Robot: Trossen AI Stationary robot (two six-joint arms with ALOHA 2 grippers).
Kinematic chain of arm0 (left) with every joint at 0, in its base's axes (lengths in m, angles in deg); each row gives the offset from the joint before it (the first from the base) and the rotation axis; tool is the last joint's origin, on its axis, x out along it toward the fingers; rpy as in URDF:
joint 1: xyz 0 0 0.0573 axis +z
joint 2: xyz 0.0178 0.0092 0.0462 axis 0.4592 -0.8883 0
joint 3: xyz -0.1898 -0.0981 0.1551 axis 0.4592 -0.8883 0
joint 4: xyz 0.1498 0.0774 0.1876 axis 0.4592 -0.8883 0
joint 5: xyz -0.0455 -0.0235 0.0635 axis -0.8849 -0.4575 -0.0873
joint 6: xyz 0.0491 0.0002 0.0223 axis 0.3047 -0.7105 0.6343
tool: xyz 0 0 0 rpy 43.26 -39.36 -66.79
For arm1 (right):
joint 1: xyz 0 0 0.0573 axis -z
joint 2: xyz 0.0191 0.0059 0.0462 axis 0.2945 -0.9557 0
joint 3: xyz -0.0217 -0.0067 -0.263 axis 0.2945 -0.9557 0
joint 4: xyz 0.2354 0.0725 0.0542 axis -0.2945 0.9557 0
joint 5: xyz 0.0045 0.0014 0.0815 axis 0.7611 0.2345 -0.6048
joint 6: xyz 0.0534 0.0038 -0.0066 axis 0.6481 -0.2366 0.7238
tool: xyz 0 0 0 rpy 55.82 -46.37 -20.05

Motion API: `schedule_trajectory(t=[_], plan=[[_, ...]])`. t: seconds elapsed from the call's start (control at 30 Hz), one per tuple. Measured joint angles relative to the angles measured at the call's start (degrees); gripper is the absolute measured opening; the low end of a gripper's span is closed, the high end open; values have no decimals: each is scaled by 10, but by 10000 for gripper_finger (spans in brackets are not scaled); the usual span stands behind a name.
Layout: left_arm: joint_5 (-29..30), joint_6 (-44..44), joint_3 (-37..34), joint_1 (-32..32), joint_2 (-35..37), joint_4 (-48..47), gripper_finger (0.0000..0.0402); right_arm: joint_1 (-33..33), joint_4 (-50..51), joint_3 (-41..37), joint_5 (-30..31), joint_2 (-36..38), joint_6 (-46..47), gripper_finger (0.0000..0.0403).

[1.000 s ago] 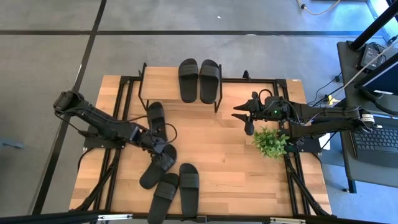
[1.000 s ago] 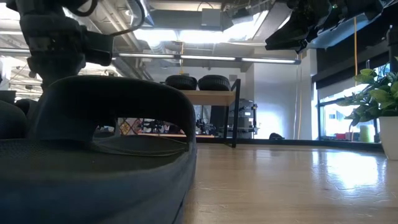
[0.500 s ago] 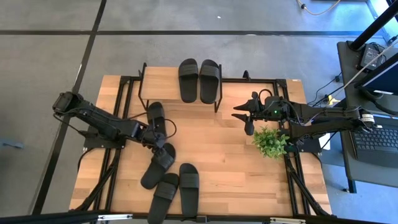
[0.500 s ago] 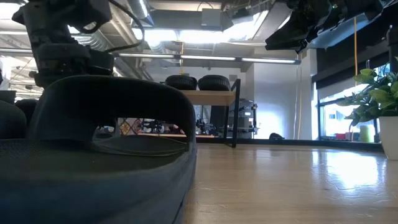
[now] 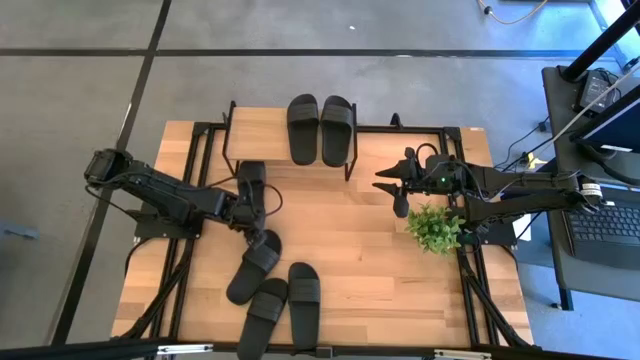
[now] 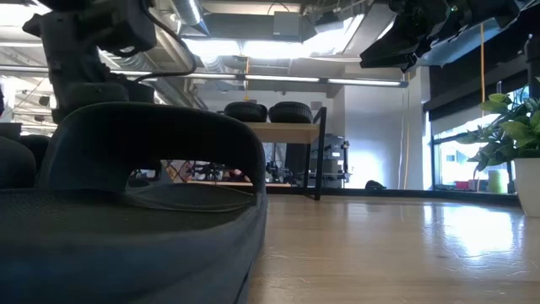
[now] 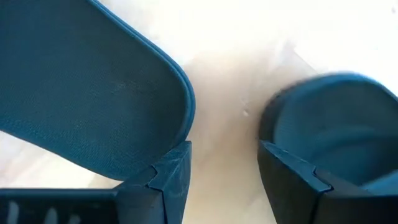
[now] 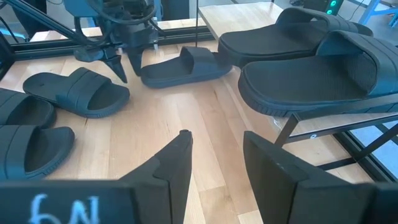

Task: Pick and place slides into the shelf
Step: Put the black slipper under the shelf

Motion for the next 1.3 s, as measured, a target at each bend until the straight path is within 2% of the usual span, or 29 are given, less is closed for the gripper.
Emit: schedule_trajectory(t=[0.3,0.7,1.3], plan=[[49,14,0,36,0,0,176,0,0,0,0,0,-2,145],[66,31,0,110,0,-4,176,0,2,0,0,0,-2,145],[76,61,0,189,0,-4,176,0,2,0,0,0,1,145]])
